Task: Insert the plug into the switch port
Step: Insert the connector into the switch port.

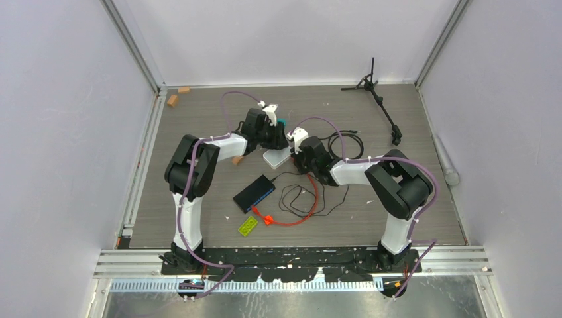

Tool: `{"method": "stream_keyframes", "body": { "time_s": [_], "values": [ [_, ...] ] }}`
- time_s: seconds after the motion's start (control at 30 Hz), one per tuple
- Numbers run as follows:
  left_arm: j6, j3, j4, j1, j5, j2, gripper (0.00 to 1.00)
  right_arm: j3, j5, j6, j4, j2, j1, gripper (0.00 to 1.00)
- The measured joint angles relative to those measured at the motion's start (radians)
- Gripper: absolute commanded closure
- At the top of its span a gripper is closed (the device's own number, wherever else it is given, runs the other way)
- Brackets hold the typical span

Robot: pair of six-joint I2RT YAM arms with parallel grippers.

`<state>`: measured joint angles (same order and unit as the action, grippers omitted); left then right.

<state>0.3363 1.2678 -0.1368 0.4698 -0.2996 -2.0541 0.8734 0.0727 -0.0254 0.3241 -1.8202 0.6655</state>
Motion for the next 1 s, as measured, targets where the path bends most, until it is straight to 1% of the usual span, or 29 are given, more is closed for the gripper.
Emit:
{"method": "stream_keyframes", "body": {
  "time_s": [1.0],
  "values": [
    [-0.003,0.006,0.002,-0.001,-0.008,-0.004,0.54,0.000,0.000,-0.037,0.000,0.014,0.000,0.99]
  ]
}}
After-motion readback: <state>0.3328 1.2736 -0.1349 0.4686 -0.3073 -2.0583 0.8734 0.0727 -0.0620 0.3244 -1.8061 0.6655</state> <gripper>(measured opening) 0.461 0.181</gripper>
